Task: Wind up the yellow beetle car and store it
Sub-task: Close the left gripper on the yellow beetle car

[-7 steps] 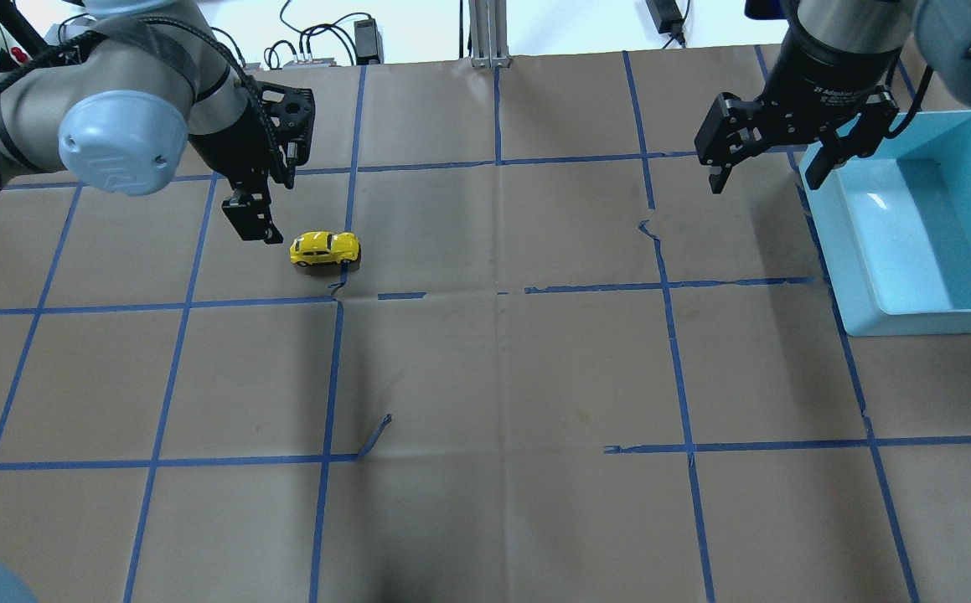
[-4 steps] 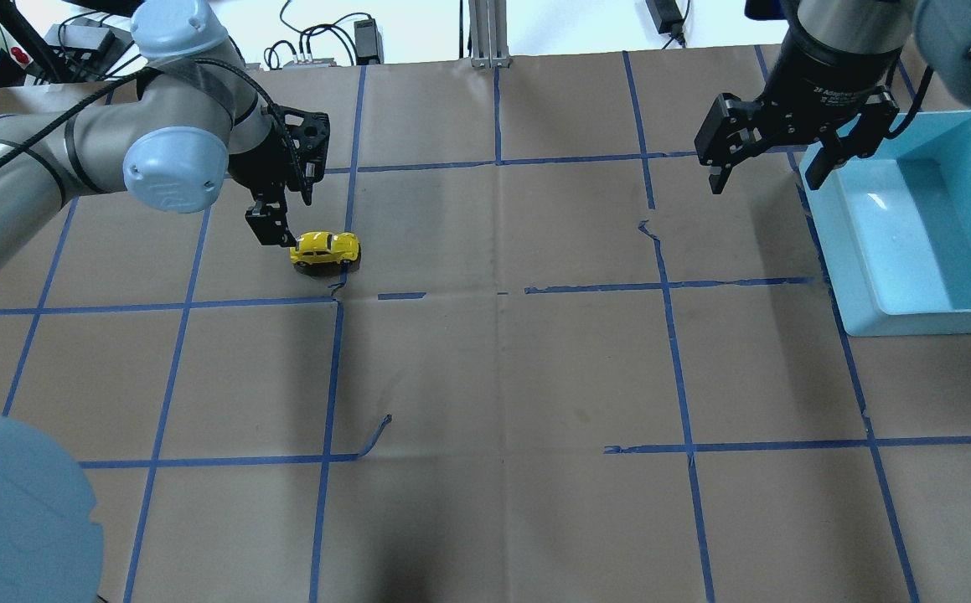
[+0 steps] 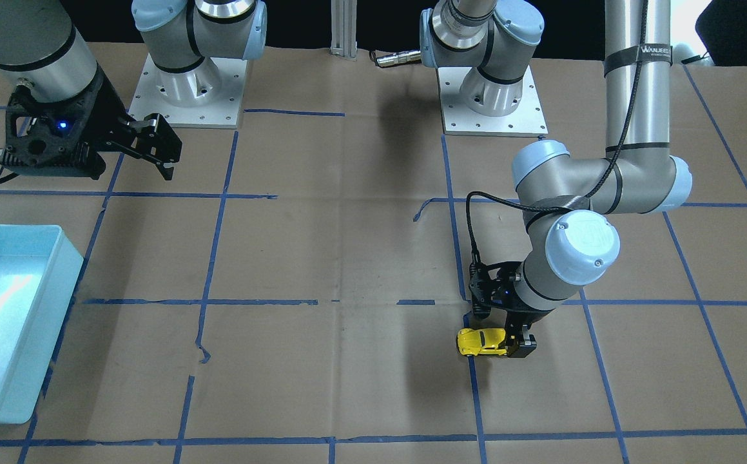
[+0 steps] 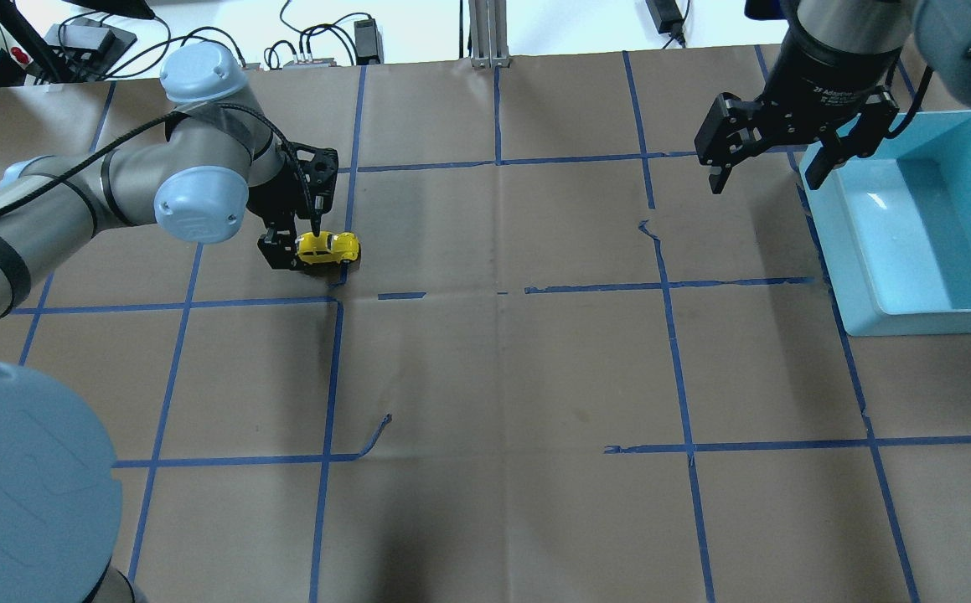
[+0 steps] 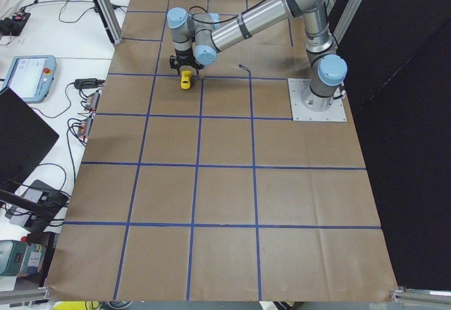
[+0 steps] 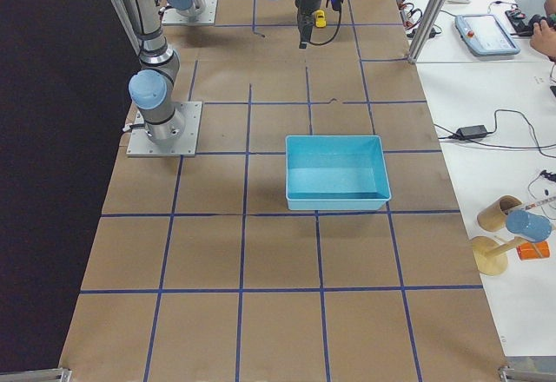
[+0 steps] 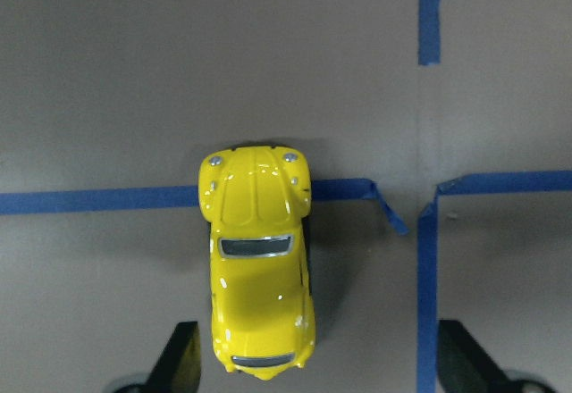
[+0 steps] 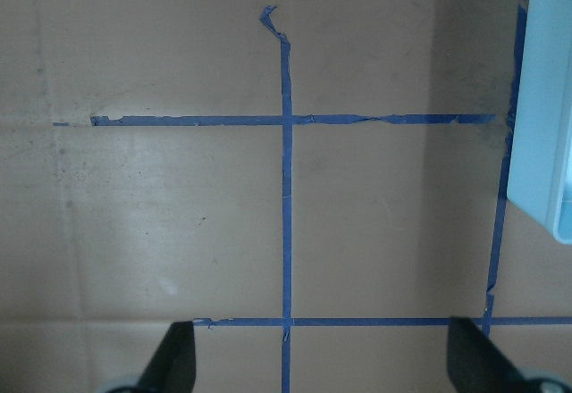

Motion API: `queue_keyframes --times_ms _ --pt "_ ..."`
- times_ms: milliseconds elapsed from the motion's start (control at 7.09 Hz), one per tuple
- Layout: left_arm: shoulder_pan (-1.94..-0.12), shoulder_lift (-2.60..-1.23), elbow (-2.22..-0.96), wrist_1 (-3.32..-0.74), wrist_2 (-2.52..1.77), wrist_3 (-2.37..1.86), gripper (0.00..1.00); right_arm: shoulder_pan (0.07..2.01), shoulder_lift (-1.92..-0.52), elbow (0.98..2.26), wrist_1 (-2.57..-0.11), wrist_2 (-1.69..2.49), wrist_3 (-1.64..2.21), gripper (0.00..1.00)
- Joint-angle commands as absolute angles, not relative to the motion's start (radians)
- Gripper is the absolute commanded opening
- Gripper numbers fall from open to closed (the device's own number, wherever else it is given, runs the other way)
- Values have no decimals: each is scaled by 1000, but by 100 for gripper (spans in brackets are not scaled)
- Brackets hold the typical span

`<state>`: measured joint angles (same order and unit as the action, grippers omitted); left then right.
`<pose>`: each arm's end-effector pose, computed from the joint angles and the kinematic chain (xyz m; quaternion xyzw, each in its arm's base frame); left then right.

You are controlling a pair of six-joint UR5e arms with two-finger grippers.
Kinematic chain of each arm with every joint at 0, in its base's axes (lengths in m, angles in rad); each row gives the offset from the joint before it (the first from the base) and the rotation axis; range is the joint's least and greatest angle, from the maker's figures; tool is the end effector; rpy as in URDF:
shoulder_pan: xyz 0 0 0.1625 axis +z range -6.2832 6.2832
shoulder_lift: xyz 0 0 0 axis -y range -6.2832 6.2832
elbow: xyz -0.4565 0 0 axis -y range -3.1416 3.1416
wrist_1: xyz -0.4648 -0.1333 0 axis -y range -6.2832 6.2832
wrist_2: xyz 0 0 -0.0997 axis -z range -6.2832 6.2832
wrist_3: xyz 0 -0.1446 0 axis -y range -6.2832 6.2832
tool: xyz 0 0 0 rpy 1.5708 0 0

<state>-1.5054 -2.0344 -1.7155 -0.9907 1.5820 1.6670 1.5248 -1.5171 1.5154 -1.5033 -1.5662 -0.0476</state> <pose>-0.0869 -0.6883 0.1578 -0.7179 -0.6960 -0.0134 0.0071 0.1072 -0.5848 0.4683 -0.0007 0.9995 0.0327 0.0038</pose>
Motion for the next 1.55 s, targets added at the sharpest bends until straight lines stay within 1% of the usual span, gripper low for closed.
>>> queue_keyframes --times_ms 0,706,988,1129,1411 --pt "-1505 -2043 -1752 -927 1583 1672 91 1525 -1517 1516 -1503 -1566 -48 100" --pt "-1503 -2074 -1741 -873 1583 1680 89 1525 -1517 1516 -1503 -1566 -48 100" --pt "-1503 -2089 -1738 -868 1583 1680 85 1525 -1519 1516 -1502 -1566 -48 100" --pt "-1503 -2091 -1738 -870 1583 1690 81 1525 -1517 1516 -1503 -1566 -48 100" --pt "-1502 -2088 -1744 -870 1583 1710 62 1525 -1516 1516 -1503 -1566 -48 100"
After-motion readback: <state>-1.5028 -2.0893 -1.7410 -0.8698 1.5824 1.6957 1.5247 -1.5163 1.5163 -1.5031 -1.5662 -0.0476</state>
